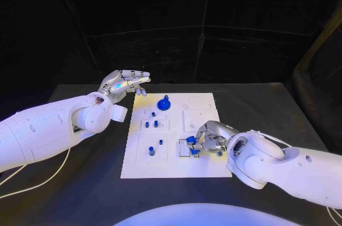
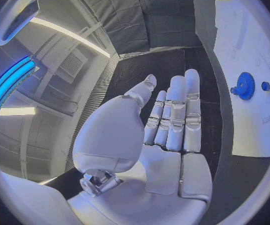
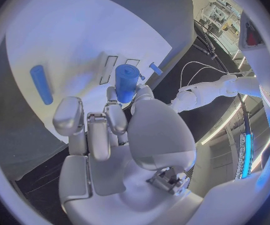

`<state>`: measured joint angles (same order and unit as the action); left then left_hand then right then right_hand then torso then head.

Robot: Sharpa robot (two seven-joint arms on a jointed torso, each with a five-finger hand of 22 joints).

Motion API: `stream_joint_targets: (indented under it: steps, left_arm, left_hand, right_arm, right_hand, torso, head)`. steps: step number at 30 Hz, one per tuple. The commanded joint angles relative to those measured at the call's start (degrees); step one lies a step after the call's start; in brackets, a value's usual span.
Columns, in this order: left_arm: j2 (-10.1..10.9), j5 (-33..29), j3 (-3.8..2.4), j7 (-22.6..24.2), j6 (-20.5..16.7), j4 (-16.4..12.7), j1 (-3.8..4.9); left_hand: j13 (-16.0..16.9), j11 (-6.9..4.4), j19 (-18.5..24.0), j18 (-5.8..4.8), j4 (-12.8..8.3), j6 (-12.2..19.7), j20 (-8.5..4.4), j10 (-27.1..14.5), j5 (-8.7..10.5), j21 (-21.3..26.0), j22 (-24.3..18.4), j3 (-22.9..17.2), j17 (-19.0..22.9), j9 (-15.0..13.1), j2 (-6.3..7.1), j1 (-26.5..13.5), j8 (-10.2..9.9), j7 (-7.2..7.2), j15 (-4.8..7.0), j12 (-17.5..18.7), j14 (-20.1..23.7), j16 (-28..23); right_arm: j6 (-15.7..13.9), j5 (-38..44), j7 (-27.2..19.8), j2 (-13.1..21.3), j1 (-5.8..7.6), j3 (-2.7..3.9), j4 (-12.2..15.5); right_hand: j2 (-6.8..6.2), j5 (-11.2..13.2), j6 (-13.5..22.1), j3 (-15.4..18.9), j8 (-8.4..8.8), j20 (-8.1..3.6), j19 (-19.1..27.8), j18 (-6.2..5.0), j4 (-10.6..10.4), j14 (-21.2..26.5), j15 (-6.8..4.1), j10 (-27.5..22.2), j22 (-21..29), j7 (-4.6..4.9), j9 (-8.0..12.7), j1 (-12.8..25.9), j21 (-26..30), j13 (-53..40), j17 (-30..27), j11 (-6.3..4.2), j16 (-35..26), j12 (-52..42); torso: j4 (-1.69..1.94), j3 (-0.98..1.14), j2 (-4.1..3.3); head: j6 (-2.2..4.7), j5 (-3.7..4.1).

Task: Assemble the parts on the task board

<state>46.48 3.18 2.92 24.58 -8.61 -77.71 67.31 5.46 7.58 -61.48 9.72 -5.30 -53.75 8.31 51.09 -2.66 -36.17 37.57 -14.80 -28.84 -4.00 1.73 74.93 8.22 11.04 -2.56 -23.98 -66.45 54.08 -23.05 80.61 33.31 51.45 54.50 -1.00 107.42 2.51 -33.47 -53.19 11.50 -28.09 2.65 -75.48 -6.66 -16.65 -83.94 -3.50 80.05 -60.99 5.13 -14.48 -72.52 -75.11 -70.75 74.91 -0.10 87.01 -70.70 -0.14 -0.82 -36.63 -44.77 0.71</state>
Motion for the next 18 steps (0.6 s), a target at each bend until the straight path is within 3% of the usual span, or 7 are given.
stream_joint_targets:
  steps: [1, 14, 16, 18]
  left_arm:
    - [-0.1, -0.2, -0.04, 0.2, 0.8, -0.2, 0.07]
    - [-0.2, -0.2, -0.04, 0.3, 0.8, -0.4, 0.08]
    - [-0.2, -0.2, -0.04, 0.3, 0.8, -0.4, 0.08]
    - [-0.2, -0.2, -0.04, 0.3, 0.8, -0.4, 0.08]
  left_hand:
    - [-0.1, -0.06, -0.5, 0.76, -0.2, 0.0, 0.10, -0.3, -0.10, 0.4, -0.1, 0.2, 0.1, 0.1, -0.55, 0.0, 0.2, 0.24, -0.07, -0.4, 0.5, -0.2]
    - [-0.1, -0.06, -0.5, 0.76, -0.2, 0.0, 0.10, -0.3, -0.09, 0.4, -0.1, 0.2, 0.1, 0.1, -0.56, 0.1, 0.2, 0.23, -0.07, -0.4, 0.5, -0.2]
    - [-0.1, -0.06, -0.5, 0.76, -0.2, 0.0, 0.10, -0.3, -0.09, 0.4, -0.1, 0.2, 0.1, 0.1, -0.56, 0.1, 0.2, 0.23, -0.07, -0.4, 0.5, -0.2]
    - [-0.1, -0.06, -0.5, 0.76, -0.2, 0.0, 0.10, -0.3, -0.09, 0.4, -0.1, 0.2, 0.1, 0.1, -0.56, 0.1, 0.2, 0.23, -0.07, -0.4, 0.5, -0.2]
  right_arm:
    - [2.5, -1.9, 1.1, -1.2, 0.10, 0.04, -0.7]
    - [4.7, -1.0, 1.2, -3.7, 0.11, 0.04, -2.9]
    - [4.4, -0.4, 1.3, -3.9, 0.11, 0.04, -3.1]
    - [3.9, 0.2, 1.3, -4.1, 0.11, 0.04, -3.2]
  right_hand:
    - [0.15, 0.9, -1.7, 0.6, -0.31, -0.19, -0.2, 1.04, -0.1, -4.8, -0.51, 0.3, 0.0, -1.24, -3.3, 1.3, -0.2, -0.3, 8.9, -0.31, 0.3, 0.1]
    - [1.12, 4.0, -3.5, 1.7, -0.47, -0.71, -0.5, 1.14, 0.0, -5.0, -1.08, 1.9, -0.6, -2.01, -4.4, 3.5, -0.5, -2.2, 9.6, -0.99, 0.6, -1.4]
    - [1.17, 5.8, -3.5, 2.2, -0.34, -0.76, -0.5, 1.15, 0.0, -4.9, -1.10, 1.9, -0.6, -2.02, -4.7, 4.0, -0.4, -2.2, 9.5, -1.01, 0.6, -1.2]
    - [1.39, 11.1, -3.7, 3.2, -0.23, -0.80, -0.4, 1.15, 0.2, -4.9, -1.12, 1.8, -0.5, -2.05, -5.0, 5.6, -0.4, -2.0, 9.4, -1.00, 0.5, -0.8]
  torso:
    - [0.00, 0.04, 0.02]
    - [-0.11, 0.07, 0.07]
    - [-0.14, 0.08, 0.06]
    - [-0.14, 0.10, 0.07]
  head:
    - [-0.13, -0.07]
    - [-0.57, -0.19]
    - [-0.56, -0.23]
    - [-0.52, -0.25]
